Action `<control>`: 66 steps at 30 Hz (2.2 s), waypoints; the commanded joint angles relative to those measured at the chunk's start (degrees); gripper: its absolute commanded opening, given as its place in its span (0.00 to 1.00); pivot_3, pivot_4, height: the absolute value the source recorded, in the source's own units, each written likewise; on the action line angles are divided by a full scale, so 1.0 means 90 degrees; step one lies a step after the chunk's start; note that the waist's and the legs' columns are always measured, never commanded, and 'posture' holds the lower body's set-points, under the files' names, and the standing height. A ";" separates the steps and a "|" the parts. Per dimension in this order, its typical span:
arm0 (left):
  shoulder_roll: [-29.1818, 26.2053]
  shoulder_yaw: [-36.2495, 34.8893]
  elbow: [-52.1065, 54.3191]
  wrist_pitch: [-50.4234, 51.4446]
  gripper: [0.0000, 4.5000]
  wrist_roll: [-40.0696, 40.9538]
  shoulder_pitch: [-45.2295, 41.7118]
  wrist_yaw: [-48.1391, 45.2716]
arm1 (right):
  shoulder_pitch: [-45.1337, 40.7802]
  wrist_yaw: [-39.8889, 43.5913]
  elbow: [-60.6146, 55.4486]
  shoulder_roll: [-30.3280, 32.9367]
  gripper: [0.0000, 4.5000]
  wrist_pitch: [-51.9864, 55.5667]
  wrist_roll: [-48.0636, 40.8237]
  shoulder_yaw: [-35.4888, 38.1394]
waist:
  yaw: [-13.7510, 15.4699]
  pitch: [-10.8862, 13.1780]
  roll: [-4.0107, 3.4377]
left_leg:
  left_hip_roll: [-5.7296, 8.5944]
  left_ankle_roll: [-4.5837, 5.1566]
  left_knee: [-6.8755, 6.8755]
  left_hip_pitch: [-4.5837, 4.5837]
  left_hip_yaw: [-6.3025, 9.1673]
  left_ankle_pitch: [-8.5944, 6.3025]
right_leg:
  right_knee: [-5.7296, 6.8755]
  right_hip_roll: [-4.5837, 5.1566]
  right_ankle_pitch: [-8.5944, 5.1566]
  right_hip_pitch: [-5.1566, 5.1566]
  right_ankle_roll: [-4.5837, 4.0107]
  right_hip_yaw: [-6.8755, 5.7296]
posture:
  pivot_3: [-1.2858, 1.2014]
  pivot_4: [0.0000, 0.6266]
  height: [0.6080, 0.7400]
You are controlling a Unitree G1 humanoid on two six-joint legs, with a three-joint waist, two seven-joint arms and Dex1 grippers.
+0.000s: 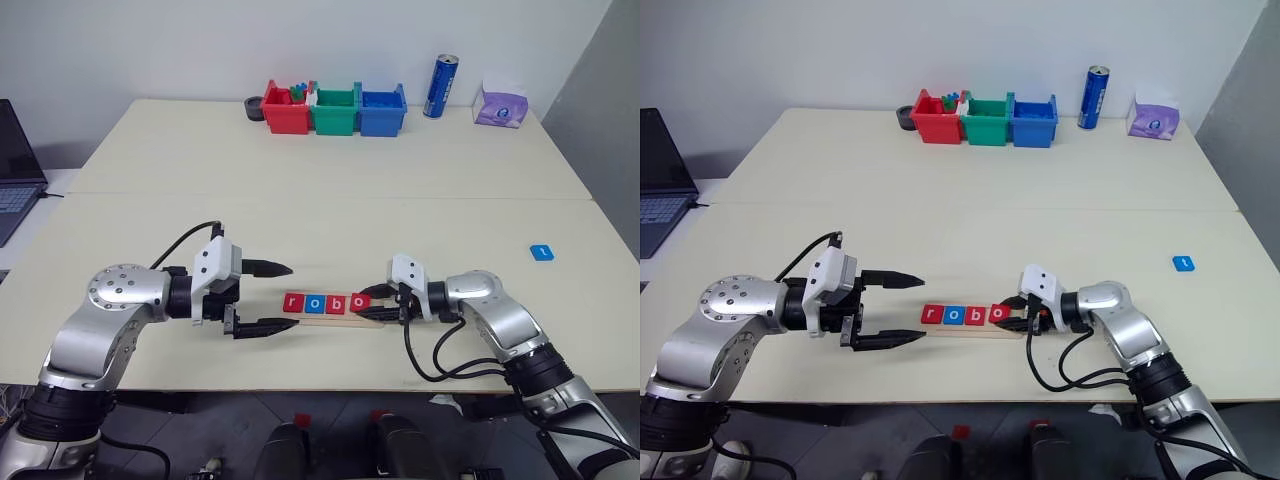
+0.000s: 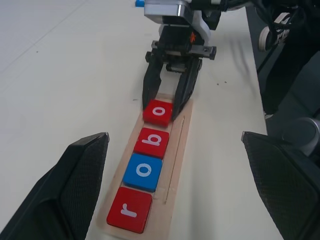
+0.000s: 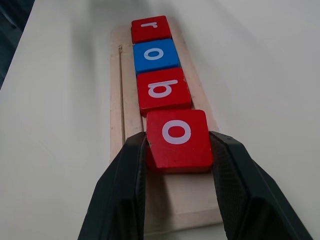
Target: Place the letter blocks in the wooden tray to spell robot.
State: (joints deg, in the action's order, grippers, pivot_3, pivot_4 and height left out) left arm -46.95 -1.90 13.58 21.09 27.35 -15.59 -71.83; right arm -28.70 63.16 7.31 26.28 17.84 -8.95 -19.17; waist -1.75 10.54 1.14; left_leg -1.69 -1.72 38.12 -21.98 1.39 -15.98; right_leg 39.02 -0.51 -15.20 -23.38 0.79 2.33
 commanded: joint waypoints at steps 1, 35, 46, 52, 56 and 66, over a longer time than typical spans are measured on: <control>0.0023 -0.0009 0.0043 -0.0038 1.00 0.0087 -0.0119 -0.0001 | -0.0104 0.0053 -0.0139 -0.0009 0.32 -0.0081 0.0011 0.0023 | 0.0000 0.0000 0.0000 | 0.0000 0.0000 0.0000 0.0000 0.0000 0.0000 | 0.0000 0.0000 0.0000 0.0000 0.0000 0.0001 | 0.52 0.24 1.00; 0.0266 0.0164 -0.0008 -0.0164 1.00 -0.0006 -0.0165 0.0097 | -0.0393 -0.0487 -0.0318 -0.0134 0.78 0.0576 -0.0520 0.0910 | 0.0000 0.0000 0.0000 | 0.0000 0.0000 0.0000 -0.0001 0.0001 0.0000 | 0.0000 0.0001 0.0000 0.0000 -0.0001 0.0001 | 0.52 0.24 1.00; 0.0243 0.0140 -0.0009 -0.0153 1.00 -0.0053 -0.0186 0.0158 | -0.0231 -0.0579 0.0015 -0.0245 0.01 -0.0383 0.0133 0.0392 | -0.0003 0.0000 0.0000 | 0.0000 0.0000 -0.0001 0.0000 -0.0001 0.0000 | -0.0001 0.0000 0.0000 -0.0001 0.0000 0.0002 | 0.52 0.24 1.00; 0.0236 0.0114 -0.0009 -0.0151 1.00 -0.0072 -0.0180 0.0206 | -0.0316 -0.0530 0.0167 -0.0283 0.01 -0.0766 0.0377 0.0191 | -0.0002 0.0000 0.0000 | 0.0000 0.0000 0.0000 -0.0001 -0.0001 0.0000 | -0.0001 0.0001 0.0000 -0.0001 0.0000 0.0002 | 0.52 0.24 1.00; 0.0241 0.0102 0.0003 -0.0139 1.00 -0.0072 -0.0168 0.0250 | -0.0376 -0.0506 0.0335 -0.0300 0.01 -0.1068 0.0578 0.0094 | -0.0003 0.0000 0.0000 | 0.0000 0.0000 0.0000 0.0000 -0.0001 0.0000 | -0.0001 0.0001 0.0000 -0.0001 0.0000 0.0002 | 0.52 0.24 1.00; 0.0217 0.0103 0.0080 -0.0122 1.00 -0.0048 -0.0088 0.0310 | -0.0382 -0.0359 0.0392 -0.0261 0.01 -0.1598 0.0834 -0.0069 | -0.0002 0.0000 0.0000 | 0.0000 0.0000 0.0000 0.0000 0.0000 0.0000 | -0.0001 0.0001 0.0000 -0.0001 0.0000 0.0003 | 0.52 0.24 1.00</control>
State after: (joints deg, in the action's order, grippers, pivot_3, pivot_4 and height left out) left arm -44.59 -0.18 12.73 20.64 26.56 -16.48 -69.29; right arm -30.99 59.23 11.72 23.89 4.67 -1.27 -19.87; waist -1.77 10.54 1.14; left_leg -1.69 -1.72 38.11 -21.98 1.39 -15.98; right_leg 39.02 -0.50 -15.19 -23.39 0.79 2.35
